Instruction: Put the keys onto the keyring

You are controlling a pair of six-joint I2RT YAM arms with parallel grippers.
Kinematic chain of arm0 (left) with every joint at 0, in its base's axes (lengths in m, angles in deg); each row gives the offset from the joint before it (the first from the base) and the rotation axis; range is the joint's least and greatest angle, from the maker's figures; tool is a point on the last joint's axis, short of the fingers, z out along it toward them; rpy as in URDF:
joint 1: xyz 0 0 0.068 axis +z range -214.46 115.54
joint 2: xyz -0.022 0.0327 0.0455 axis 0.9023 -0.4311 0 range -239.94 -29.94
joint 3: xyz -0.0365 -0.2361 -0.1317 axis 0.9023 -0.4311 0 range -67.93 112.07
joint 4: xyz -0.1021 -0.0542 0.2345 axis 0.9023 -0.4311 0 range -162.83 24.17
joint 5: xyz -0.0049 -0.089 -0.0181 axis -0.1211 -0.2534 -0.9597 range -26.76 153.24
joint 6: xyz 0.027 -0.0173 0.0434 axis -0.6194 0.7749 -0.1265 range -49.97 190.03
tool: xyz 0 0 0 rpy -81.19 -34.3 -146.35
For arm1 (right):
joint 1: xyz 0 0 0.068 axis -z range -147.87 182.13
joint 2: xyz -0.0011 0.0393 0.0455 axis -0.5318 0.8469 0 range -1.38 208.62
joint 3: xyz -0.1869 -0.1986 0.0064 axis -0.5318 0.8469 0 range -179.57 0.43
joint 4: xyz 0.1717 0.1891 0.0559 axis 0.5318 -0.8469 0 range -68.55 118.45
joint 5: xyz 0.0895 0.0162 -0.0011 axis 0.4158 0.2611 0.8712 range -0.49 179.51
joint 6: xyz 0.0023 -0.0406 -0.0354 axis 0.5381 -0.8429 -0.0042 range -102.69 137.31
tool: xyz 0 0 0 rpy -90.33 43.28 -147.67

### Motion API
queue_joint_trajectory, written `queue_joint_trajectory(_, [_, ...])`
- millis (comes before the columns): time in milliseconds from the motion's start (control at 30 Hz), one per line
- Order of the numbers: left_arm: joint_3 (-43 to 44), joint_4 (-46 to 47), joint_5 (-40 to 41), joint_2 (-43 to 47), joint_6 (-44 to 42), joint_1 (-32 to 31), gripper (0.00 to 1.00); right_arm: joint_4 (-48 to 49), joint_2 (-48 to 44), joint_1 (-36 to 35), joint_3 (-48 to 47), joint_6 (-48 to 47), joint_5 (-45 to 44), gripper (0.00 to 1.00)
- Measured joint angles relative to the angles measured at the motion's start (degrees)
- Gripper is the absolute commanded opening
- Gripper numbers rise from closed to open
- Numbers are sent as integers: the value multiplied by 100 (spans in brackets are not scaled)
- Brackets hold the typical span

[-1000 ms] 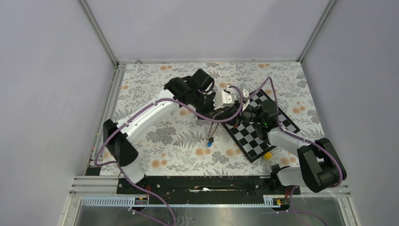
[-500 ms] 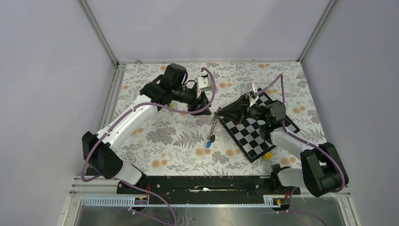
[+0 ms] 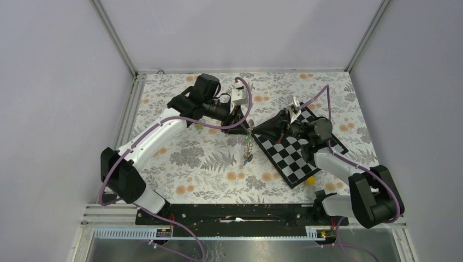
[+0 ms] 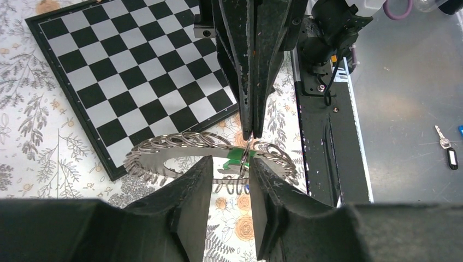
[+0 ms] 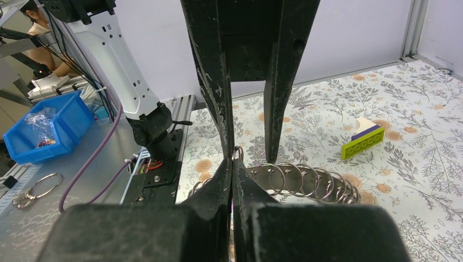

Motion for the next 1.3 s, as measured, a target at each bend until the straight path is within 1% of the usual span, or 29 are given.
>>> queue_joint_trajectory(267, [0,7,-190,-146,116,0,20,-2,0,9,0,4,-2,0])
queue_joint_trajectory(833, [0,2,-439,-210,210,7,8,-48,2,13,0,-107,-4,0])
queue_joint_trajectory(1033, [0,-2,-483,-214,208,15,0,-63,2,22,0,-214,-9,0])
queue_joint_trajectory(1267, [0,-33,-487,-214,181,22,0,-173,2,37,0,-361,-48,0])
queue_joint_trajectory(1300, [0,-55,-483,-214,160,22,0,-190,2,35,0,-385,-48,2])
